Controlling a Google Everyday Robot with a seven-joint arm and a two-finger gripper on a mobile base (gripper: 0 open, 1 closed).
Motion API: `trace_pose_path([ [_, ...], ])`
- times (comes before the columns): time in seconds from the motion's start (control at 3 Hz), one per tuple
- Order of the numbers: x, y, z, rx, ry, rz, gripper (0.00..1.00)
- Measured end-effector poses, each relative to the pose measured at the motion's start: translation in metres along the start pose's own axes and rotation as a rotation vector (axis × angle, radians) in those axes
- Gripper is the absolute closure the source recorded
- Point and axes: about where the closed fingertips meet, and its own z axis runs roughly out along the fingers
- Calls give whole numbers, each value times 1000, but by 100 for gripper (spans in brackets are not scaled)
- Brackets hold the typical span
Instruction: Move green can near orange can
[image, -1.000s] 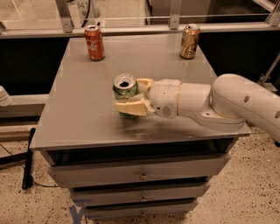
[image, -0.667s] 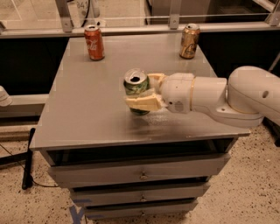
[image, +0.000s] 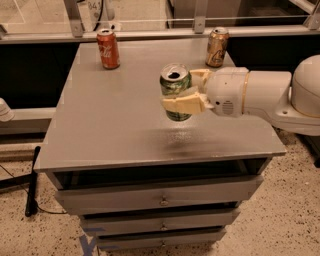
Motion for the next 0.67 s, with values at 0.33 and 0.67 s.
trace_pose_path([
  [0.33,9,-21,-3,35,23,-26,100],
  [0.67,24,-63,-21,102,45,-58,100],
])
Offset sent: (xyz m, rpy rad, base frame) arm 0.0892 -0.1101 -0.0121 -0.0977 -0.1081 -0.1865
